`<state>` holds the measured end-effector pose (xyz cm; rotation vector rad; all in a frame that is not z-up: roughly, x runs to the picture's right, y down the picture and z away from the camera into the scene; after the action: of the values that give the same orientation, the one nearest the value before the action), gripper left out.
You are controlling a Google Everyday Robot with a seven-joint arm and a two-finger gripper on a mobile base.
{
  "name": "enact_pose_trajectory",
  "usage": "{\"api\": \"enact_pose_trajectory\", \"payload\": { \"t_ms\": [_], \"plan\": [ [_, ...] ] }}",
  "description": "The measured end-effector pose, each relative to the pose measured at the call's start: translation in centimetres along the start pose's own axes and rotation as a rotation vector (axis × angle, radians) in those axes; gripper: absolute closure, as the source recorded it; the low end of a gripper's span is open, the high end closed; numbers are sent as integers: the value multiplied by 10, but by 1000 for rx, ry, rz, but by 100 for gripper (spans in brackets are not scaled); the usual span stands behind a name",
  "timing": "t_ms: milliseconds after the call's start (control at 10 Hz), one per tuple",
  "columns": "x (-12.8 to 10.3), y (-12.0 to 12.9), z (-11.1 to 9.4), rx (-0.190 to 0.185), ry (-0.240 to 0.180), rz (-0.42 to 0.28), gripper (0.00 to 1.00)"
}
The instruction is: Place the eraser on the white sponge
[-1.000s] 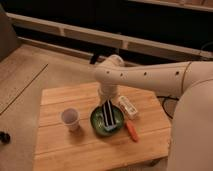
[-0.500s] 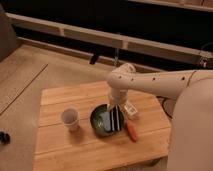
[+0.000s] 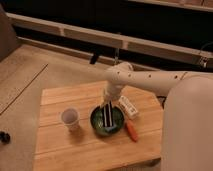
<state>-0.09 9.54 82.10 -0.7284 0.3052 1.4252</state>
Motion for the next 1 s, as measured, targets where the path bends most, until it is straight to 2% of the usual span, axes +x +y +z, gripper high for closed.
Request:
{"api": "enact_pose_trajectory", "payload": {
  "t_ms": [100, 200, 300, 500, 700, 800, 1000],
  "plan": [
    [1, 7, 5, -29, 21, -10, 100],
    [7, 12, 9, -56, 57, -16, 94],
    [11, 15, 10, -68, 77, -20, 86],
    [21, 5, 3, -43, 128, -19, 64],
    [23, -9, -4, -5, 149, -6, 48],
    [23, -15, -9, 25, 161, 1, 33],
    [24, -15, -9, 35, 174, 6, 22]
  ]
}}
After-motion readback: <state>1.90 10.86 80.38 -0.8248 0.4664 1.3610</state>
